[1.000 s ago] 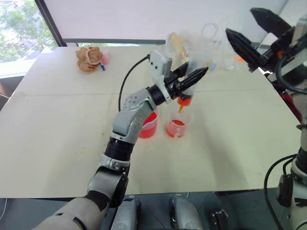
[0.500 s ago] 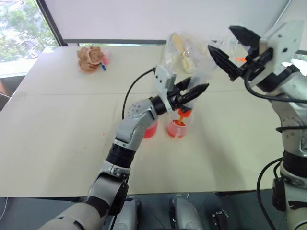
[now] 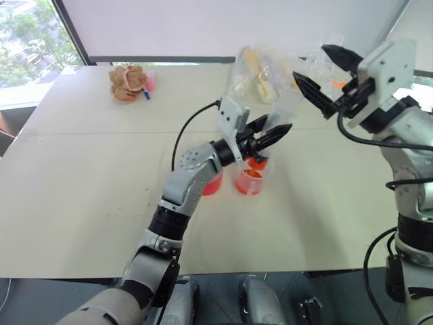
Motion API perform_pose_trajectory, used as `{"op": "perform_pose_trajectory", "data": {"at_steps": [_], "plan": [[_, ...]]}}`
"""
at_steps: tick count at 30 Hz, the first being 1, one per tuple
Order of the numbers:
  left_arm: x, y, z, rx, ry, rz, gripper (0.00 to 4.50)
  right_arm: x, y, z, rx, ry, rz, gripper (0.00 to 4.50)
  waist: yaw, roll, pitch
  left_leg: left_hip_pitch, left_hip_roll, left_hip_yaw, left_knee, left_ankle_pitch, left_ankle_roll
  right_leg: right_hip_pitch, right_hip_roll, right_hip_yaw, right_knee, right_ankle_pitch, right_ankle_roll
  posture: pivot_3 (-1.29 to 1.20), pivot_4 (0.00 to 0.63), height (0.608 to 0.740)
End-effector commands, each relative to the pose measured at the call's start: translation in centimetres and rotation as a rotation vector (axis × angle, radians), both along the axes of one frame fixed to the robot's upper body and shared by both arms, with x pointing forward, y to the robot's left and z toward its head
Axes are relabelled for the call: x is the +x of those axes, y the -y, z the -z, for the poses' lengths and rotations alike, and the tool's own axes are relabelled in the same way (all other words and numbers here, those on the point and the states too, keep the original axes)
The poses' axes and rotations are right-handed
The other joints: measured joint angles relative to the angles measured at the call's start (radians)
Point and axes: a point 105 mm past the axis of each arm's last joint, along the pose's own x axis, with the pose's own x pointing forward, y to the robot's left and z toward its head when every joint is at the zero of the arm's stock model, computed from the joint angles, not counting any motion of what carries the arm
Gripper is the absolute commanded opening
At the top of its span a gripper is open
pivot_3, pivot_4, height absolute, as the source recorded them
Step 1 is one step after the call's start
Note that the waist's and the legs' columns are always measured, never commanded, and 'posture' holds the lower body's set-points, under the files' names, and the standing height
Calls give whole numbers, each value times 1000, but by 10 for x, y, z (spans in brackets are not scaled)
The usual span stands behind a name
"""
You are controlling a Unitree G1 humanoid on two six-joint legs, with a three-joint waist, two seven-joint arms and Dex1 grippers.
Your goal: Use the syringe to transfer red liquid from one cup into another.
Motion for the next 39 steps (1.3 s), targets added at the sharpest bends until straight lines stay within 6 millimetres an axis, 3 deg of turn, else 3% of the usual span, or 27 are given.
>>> {"op": "perform_pose_trajectory", "data": {"at_steps": [1,10,13,17,18,23,28,39], "plan": [[-11,1,-27,-61,103,18,1408,-2,7,-1,-17,1,36,3119,0,0,0,0,0,0,0,0,0,0,0,0,0,0,0,0,150,740],[-20,4,-27,-53,124,47,1408,10,12,1,-65,0,104,3119,-2,0,0,0,0,0,0,0,0,0,0,0,0,0,0,0,150,740],[-21,5,-25,-42,134,48,1408,14,11,2,-96,4,115,2260,-2,0,0,0,0,0,0,0,0,0,0,0,0,0,0,0,150,740],[-21,4,-26,-50,140,43,1408,16,5,3,-115,5,98,249,-1,0,0,0,0,0,0,0,0,0,0,0,0,0,0,0,150,740],[-21,4,-26,-48,143,41,1408,16,2,4,-120,5,89,45,0,0,0,0,0,0,0,0,0,0,0,0,0,0,0,0,150,740],[-18,2,-27,-53,144,20,1408,12,-9,8,-111,-26,17,45,0,0,0,0,0,0,0,0,0,0,0,0,0,0,0,0,150,740],[-11,1,-34,-83,139,-16,1408,-3,-26,25,-107,-116,-121,45,3,0,0,0,0,0,0,0,0,0,0,0,0,0,0,0,150,740],[-9,1,-50,-145,148,-32,1408,-12,-45,34,-92,-165,-203,45,0,0,0,0,0,0,0,0,0,0,0,0,0,0,0,0,150,740]]}}
